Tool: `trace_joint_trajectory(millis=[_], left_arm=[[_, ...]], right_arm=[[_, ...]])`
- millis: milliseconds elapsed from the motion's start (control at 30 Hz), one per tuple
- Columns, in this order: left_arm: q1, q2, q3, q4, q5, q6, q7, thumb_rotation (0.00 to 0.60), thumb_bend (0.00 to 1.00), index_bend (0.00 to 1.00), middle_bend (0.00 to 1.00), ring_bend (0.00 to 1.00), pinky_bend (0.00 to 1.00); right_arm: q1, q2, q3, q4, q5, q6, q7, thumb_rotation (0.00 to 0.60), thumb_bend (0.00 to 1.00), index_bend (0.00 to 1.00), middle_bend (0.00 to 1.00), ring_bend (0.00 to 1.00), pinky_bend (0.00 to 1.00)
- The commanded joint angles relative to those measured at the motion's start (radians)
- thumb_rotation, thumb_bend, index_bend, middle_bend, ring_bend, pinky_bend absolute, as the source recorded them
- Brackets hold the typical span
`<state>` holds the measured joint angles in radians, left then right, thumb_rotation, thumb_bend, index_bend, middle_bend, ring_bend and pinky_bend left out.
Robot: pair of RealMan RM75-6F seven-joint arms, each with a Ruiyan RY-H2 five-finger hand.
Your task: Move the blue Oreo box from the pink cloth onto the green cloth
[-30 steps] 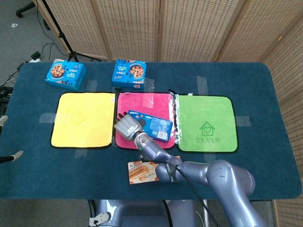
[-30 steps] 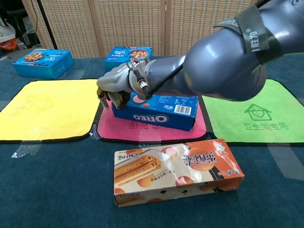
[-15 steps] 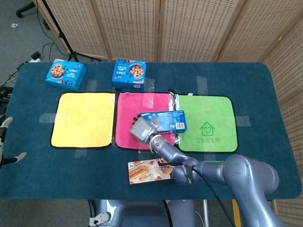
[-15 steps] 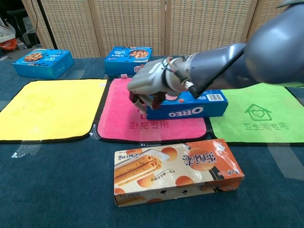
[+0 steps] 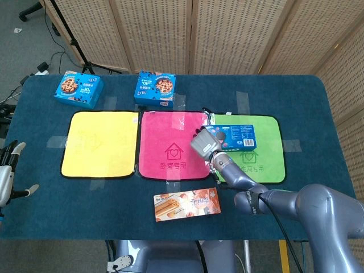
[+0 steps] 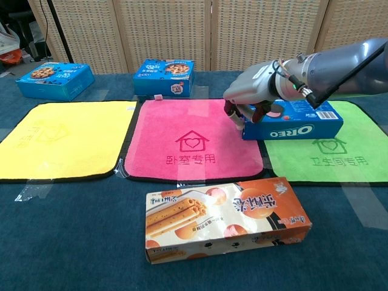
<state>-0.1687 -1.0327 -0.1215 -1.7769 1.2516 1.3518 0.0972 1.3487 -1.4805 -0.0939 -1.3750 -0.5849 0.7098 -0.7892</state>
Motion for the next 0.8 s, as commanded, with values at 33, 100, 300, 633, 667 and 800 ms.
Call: trace_joint_trajectory(millis=[33,100,300,633,667,800], left_arm=[[0.0,-0.001,0.001,-0.001,0.003,0.002,0.002,0.6,0.0,0.0,0.0,0.0,0.0],[0.001,-0.002,0.003,-0.004,0.007,0.005,0.005,0.6,0.0,0.0,0.0,0.0,0.0],[0.0,-0.005,0.007,-0.01,0.013,0.008,0.013,0.6,0.0,0.0,0.0,0.0,0.0],[0.019,0.013,0.028,-0.021,0.075,0.037,-0.028,0.6,0.0,0.0,0.0,0.0,0.0],[0.02,0.014,0.029,-0.02,0.079,0.038,-0.033,0.6,0.0,0.0,0.0,0.0,0.0],[0.029,0.024,0.038,-0.013,0.105,0.046,-0.069,0.6,0.0,0.0,0.0,0.0,0.0]], right_arm=[[-0.009,0.013,-0.011,0.006,0.023,-0.009,0.002,0.6,1.0,0.41,0.31,0.18,0.21],[-0.017,0.027,-0.02,0.002,0.027,-0.012,0.006,0.6,1.0,0.41,0.31,0.18,0.21],[-0.054,0.087,-0.009,-0.057,-0.067,0.009,0.062,0.6,1.0,0.41,0.31,0.18,0.21],[-0.343,0.354,0.132,-0.393,-0.66,0.416,0.571,0.6,1.0,0.2,0.24,0.18,0.22],[-0.371,0.355,0.126,-0.38,-0.717,0.463,0.612,0.6,0.99,0.16,0.22,0.16,0.22],[-0.55,0.372,0.103,-0.286,-0.866,0.733,0.759,0.6,0.21,0.02,0.01,0.01,0.18]])
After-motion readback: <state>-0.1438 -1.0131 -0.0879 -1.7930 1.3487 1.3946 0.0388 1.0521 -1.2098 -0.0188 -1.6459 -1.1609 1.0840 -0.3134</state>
